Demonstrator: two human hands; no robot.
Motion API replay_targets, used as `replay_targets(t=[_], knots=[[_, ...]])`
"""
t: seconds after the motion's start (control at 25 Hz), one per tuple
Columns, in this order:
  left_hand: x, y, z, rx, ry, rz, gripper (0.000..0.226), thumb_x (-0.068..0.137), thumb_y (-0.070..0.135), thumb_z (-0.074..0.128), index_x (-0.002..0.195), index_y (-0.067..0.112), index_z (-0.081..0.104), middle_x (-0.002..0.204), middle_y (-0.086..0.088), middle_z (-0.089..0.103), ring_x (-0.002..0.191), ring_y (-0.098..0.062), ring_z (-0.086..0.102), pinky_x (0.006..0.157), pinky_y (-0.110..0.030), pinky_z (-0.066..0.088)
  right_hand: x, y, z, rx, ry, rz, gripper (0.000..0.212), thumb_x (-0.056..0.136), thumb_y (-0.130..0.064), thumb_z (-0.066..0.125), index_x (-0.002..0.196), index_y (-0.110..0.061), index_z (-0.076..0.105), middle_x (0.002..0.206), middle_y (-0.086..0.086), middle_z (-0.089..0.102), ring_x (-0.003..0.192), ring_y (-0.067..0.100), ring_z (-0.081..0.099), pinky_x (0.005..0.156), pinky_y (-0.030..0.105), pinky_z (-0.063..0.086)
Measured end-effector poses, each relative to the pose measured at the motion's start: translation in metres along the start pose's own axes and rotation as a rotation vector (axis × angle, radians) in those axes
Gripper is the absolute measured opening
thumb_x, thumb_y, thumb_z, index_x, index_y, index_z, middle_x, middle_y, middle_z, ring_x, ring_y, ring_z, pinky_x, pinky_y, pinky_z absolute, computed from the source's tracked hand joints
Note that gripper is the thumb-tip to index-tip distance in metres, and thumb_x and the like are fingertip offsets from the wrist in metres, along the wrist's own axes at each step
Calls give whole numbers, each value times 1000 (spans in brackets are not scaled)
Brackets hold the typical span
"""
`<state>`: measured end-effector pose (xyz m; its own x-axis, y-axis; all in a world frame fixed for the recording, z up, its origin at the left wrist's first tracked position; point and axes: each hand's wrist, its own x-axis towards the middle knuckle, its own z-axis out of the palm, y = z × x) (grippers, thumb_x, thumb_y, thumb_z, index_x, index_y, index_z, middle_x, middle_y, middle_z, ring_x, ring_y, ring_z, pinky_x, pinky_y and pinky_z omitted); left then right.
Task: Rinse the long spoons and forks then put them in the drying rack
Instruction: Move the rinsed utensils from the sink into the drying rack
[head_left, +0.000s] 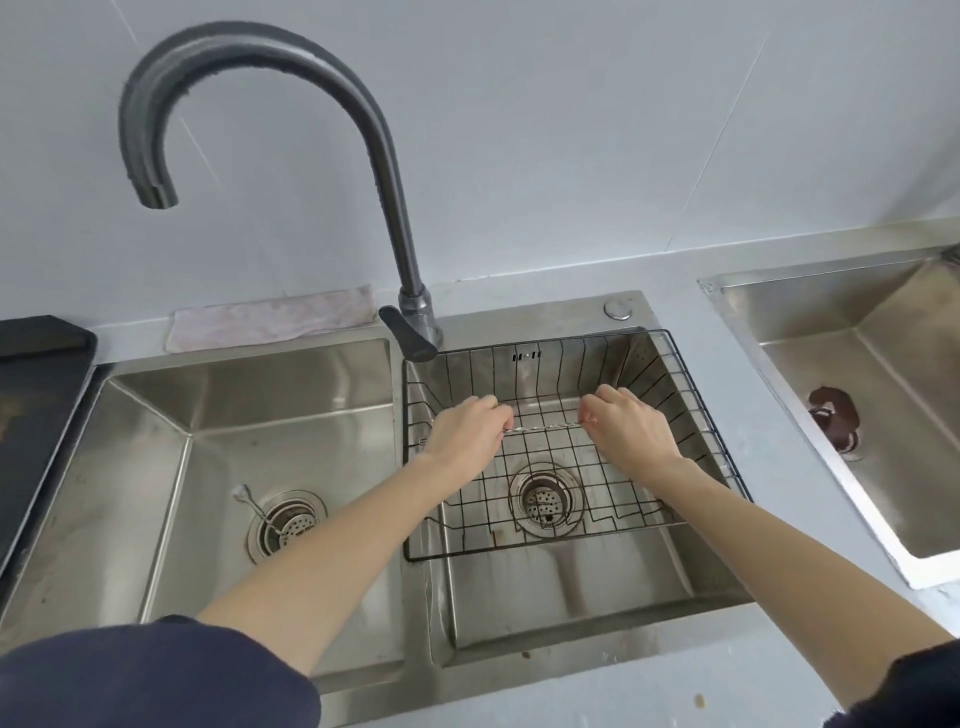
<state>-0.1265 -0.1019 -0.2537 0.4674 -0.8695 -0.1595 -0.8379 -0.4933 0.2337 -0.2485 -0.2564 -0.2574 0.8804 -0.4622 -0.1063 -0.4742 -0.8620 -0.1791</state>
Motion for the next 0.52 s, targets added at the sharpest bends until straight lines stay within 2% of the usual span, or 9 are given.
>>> replay_targets(t=[0.32, 0.52], knots=[[35, -6, 25, -18, -117, -14, 26, 96, 13, 40, 116, 13, 57, 118, -4, 59, 110, -21, 55, 86, -36, 52, 28, 21, 32, 46, -101, 21, 19, 96, -18, 45, 107, -11, 60, 112, 6, 59, 107, 24, 53, 74, 35, 47], [49, -11, 44, -59, -174, -54, 25, 96, 14, 41, 115, 13, 58, 117, -2, 59, 107, -19, 57, 82, -33, 52, 41, 27, 51, 48, -175, 49, 20, 95, -18, 47, 107, -11, 60, 111, 8, 58, 106, 26, 54, 75, 36, 47]])
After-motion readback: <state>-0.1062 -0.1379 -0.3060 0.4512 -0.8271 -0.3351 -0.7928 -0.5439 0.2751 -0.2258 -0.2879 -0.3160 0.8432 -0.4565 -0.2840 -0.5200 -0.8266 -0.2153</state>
